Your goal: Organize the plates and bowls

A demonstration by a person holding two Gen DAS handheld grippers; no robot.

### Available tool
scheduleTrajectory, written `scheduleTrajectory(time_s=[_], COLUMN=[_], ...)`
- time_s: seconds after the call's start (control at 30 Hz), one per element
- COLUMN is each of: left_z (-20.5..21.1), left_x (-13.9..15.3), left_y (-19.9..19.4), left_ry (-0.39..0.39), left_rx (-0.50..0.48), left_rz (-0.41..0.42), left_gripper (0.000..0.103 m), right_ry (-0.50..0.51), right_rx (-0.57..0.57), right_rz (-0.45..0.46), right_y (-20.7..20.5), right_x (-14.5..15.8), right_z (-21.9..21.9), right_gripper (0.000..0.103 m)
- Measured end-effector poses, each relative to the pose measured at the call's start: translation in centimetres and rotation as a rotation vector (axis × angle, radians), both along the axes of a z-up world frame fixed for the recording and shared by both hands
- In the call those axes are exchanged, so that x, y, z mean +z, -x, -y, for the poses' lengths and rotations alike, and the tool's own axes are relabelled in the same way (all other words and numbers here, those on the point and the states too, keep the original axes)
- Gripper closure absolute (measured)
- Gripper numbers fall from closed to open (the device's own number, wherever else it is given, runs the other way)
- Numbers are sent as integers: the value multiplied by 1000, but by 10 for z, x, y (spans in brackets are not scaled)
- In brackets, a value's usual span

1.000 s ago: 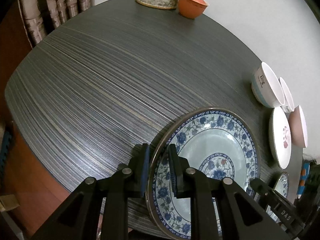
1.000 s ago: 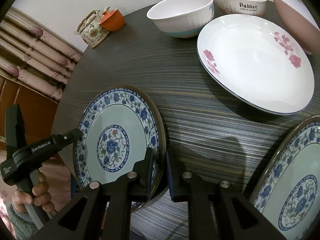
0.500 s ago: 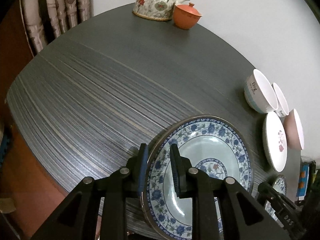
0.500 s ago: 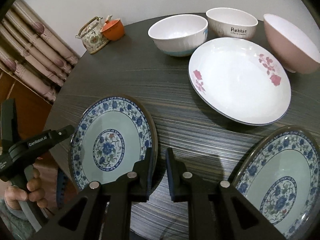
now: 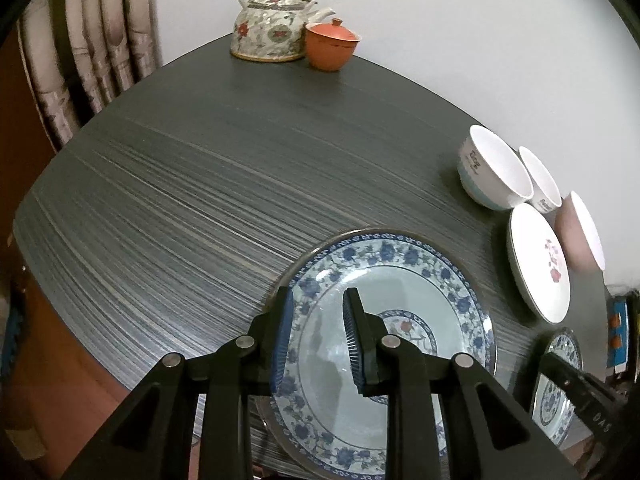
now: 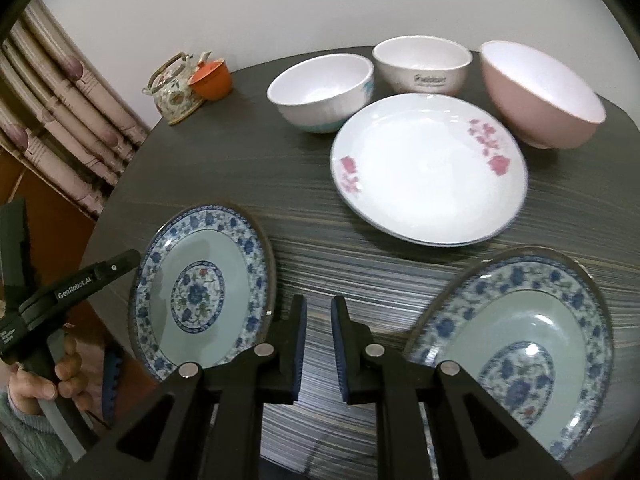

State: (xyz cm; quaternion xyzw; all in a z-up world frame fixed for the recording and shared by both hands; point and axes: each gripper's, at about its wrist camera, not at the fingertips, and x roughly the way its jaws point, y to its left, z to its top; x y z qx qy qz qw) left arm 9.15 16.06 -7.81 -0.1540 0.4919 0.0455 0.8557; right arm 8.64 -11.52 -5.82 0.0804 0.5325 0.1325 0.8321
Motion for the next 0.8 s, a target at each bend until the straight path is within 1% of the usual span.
scheduleTrajectory(time_s=[0.03, 0.17, 0.3, 0.47, 0.6, 0.7, 0.8], left_z=[2, 13, 18, 22, 27, 37, 53], left_x=[0, 3, 5, 6, 6, 8, 15], left_y=[0, 4, 6, 9, 13, 16, 19], left_ry=[-4, -65, -78, -109, -110, -102, -48], left_rx=[-1, -21, -30, -17, -14, -46, -108], left_rz=[1, 25, 38, 44, 37, 32, 35], left_gripper=[80, 80, 80, 80, 80, 80, 80], right_ry=[3, 25, 30, 31, 16, -6, -53], right_rx=[-6, -27, -49, -79, -98, -112, -126], right_rz=[5, 22, 33, 46, 47, 46, 35], right_y=[2, 8, 14, 22, 28, 32, 37], right_x=[2, 6, 11, 16, 18, 22, 24], right_z=[4, 20, 36, 59, 78, 96, 118], right_gripper=[88, 88, 88, 88, 88, 88, 88])
